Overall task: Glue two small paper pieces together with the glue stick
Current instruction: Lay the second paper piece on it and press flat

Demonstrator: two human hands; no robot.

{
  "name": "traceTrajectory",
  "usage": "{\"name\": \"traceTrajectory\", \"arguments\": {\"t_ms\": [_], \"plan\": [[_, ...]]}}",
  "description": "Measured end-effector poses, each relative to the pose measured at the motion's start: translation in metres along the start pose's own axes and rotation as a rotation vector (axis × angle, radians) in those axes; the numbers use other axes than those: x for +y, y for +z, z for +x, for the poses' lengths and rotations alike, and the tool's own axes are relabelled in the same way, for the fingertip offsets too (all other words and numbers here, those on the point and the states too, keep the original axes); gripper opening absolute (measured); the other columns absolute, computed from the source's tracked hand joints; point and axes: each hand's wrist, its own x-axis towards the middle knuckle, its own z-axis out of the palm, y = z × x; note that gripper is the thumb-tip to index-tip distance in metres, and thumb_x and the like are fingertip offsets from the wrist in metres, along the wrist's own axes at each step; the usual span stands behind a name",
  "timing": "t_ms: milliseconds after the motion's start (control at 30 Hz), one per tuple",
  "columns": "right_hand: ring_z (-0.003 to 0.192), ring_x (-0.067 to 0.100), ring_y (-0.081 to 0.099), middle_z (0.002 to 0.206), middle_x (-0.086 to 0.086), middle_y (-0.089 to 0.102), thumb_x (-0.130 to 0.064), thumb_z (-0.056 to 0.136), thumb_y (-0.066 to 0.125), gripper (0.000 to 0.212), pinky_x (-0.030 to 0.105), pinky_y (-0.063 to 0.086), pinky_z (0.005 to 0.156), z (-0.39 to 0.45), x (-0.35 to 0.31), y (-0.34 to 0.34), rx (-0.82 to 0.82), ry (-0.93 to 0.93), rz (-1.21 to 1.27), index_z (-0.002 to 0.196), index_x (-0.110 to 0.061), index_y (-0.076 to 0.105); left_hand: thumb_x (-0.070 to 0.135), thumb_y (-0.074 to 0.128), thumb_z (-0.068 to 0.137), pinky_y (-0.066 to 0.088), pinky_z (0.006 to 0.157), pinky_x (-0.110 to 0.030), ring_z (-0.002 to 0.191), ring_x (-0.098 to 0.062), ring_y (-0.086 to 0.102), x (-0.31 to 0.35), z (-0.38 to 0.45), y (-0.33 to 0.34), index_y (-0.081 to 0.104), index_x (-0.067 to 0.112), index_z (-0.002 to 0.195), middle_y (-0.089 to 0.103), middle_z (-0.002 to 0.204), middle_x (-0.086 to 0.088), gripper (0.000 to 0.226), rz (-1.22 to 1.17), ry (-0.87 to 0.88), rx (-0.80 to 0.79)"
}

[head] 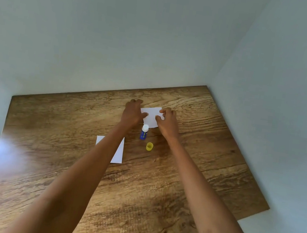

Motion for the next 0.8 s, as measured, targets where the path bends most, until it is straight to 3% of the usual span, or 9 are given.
{"name": "traceTrajectory", "arguments": {"t_ms": [167, 367, 433, 533, 633, 700, 800], "plan": [[0.107, 0.027, 0.055, 0.123, 0.012, 0.048, -0.018, 0.085, 0.059, 0.03, 0.036, 0.045, 0.08, 0.003, 0.006, 0.006, -0.022, -0.006, -0.095, 0.114, -0.011, 0.051, 0.022, 0.073, 0.076, 0.042, 0.091, -0.038, 0.118, -0.032, 0.046, 0.003, 0.016, 0.002, 0.048, 0.007, 0.127, 0.05, 0.128, -0.018, 0.059, 0.085, -0.019, -0.068], [0.104, 0.024, 0.056, 0.12, 0.011, 0.051, -0.022, 0.086, 0.06, 0.03, 0.032, 0.043, 0.076, 0.006, 0.001, 0.003, -0.025, 0.005, -0.05, 0.112, -0.011, 0.051, 0.015, 0.069, 0.079, 0.041, 0.076, -0.032, 0.105, -0.029, 0.058, 0.011, 0.021, -0.007, 0.061, -0.001, 0.105, 0.062, 0.115, -0.016, 0.031, -0.098, -0.074, -0.092], [0.102, 0.021, 0.055, 0.118, 0.01, 0.053, -0.029, 0.087, 0.061, 0.033, 0.031, 0.043, 0.075, 0.005, -0.006, -0.001, -0.024, -0.02, 0.015, 0.112, -0.011, 0.051, 0.016, 0.068, 0.081, 0.044, 0.072, -0.032, 0.089, -0.03, 0.064, 0.014, 0.018, -0.015, 0.064, -0.003, 0.094, 0.067, 0.1, -0.018, 0.023, -0.226, -0.102, -0.081], [0.1, 0.016, 0.055, 0.115, 0.003, 0.055, -0.044, 0.083, 0.063, 0.041, 0.03, 0.045, 0.074, 0.001, -0.025, -0.007, -0.02, -0.097, 0.07, 0.112, -0.016, 0.054, 0.018, 0.067, 0.083, 0.049, 0.066, -0.031, 0.058, -0.017, 0.06, 0.018, 0.009, -0.032, 0.061, 0.001, 0.081, 0.064, 0.072, -0.008, 0.018, -0.355, -0.136, -0.036], [0.097, 0.014, 0.055, 0.113, -0.003, 0.057, -0.054, 0.077, 0.065, 0.053, 0.029, 0.042, 0.072, -0.005, -0.052, -0.01, -0.037, -0.151, 0.029, 0.117, -0.02, 0.054, 0.017, 0.063, 0.085, 0.045, 0.044, -0.02, 0.047, -0.01, 0.056, 0.02, -0.003, -0.056, 0.05, 0.009, 0.063, 0.058, 0.061, -0.006, 0.027, -0.464, -0.155, -0.013], [0.097, 0.015, 0.057, 0.113, -0.003, 0.059, -0.052, 0.076, 0.067, 0.058, 0.03, 0.042, 0.071, -0.011, -0.072, -0.01, -0.061, -0.202, -0.023, 0.121, -0.019, 0.052, 0.016, 0.059, 0.087, 0.04, 0.04, -0.018, 0.042, -0.011, 0.055, 0.021, -0.013, -0.078, 0.049, 0.008, 0.062, 0.058, 0.061, -0.009, 0.028, -0.524, -0.152, -0.022], [0.096, 0.018, 0.062, 0.111, 0.001, 0.065, -0.04, 0.082, 0.066, 0.048, 0.03, 0.047, 0.072, -0.024, -0.098, -0.005, -0.031, -0.286, -0.08, 0.121, -0.016, 0.052, 0.019, 0.058, 0.088, 0.042, 0.047, -0.02, 0.052, -0.02, 0.057, 0.023, -0.03, -0.107, 0.057, 0.003, 0.076, 0.062, 0.067, -0.009, 0.02, -0.615, -0.14, -0.016]]}}
